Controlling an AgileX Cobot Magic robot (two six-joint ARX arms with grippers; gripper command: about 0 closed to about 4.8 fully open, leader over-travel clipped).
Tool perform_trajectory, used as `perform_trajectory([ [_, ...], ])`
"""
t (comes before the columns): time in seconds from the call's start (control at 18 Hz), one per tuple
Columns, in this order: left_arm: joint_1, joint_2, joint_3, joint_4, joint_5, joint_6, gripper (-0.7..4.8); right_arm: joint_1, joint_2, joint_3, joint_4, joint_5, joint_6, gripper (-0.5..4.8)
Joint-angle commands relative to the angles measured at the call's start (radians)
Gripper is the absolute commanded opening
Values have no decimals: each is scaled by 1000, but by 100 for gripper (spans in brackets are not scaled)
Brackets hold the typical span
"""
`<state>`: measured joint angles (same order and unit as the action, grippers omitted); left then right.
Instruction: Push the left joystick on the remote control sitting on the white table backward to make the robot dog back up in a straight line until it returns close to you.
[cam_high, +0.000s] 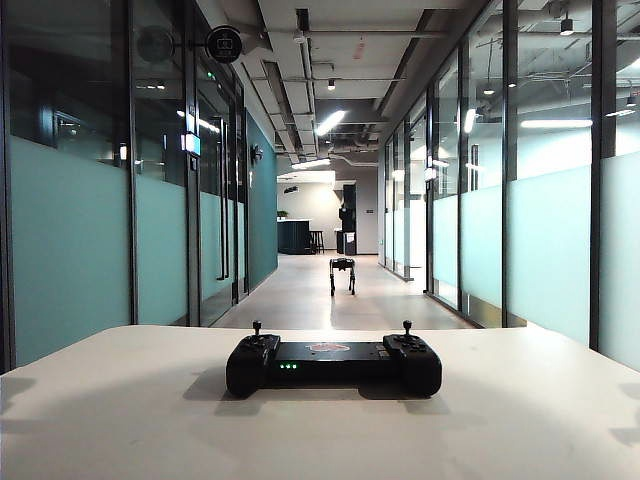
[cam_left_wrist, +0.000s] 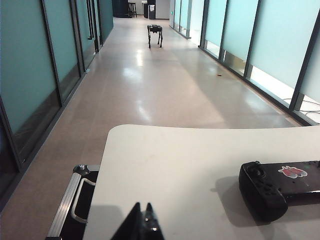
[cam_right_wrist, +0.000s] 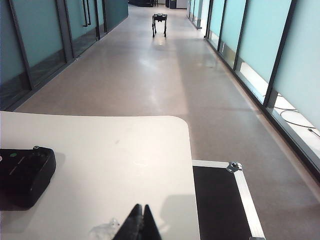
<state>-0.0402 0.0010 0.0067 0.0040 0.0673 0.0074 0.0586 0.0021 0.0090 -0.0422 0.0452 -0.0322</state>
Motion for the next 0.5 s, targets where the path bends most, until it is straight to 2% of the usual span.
perform_trajectory([
  [0.06, -1, 0, 2, 13, -3, 4, -5, 0, -3, 0, 16, 1, 2, -1],
  [0.39, -1, 0, 5, 42, -3, -2, -5, 0, -3, 0, 49, 4, 1, -2],
  [0.5, -1, 0, 33, 66, -40, -6, -5, 0, -2, 14, 84, 4, 1, -2],
])
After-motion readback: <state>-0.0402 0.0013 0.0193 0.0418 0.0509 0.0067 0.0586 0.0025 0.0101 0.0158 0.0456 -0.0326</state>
